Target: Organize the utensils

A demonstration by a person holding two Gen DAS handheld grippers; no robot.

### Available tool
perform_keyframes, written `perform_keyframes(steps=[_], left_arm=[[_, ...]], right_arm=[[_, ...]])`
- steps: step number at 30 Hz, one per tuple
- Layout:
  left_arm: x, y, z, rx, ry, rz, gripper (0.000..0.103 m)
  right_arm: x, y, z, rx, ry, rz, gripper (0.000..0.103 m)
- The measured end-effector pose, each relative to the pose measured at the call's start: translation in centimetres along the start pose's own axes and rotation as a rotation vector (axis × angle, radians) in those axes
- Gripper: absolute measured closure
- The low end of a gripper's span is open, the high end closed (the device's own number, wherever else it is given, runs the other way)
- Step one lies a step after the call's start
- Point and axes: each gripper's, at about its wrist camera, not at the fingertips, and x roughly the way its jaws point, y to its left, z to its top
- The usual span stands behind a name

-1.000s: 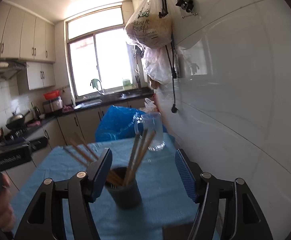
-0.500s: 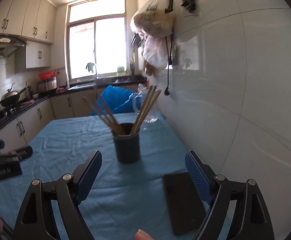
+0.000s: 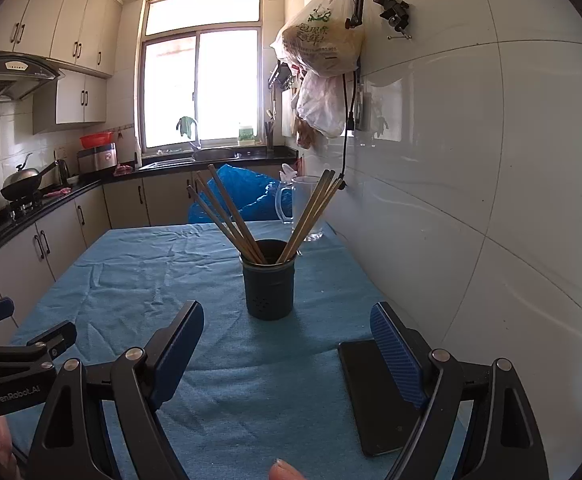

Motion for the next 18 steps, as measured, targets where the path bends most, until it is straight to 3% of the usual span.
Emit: perform_keyframes(steps=[7, 18], left_arm=[[0.47, 0.44, -0.62, 0.004, 0.013, 0.076, 0.003], [0.61, 0.90, -0.88, 0.006, 0.031, 0.087, 0.003]], right_arm=[[0.46, 0.36, -0.39, -0.003, 0.026, 0.008, 0.014], [0.52, 0.82, -0.73, -0.014, 0.049, 0.015, 0.014]])
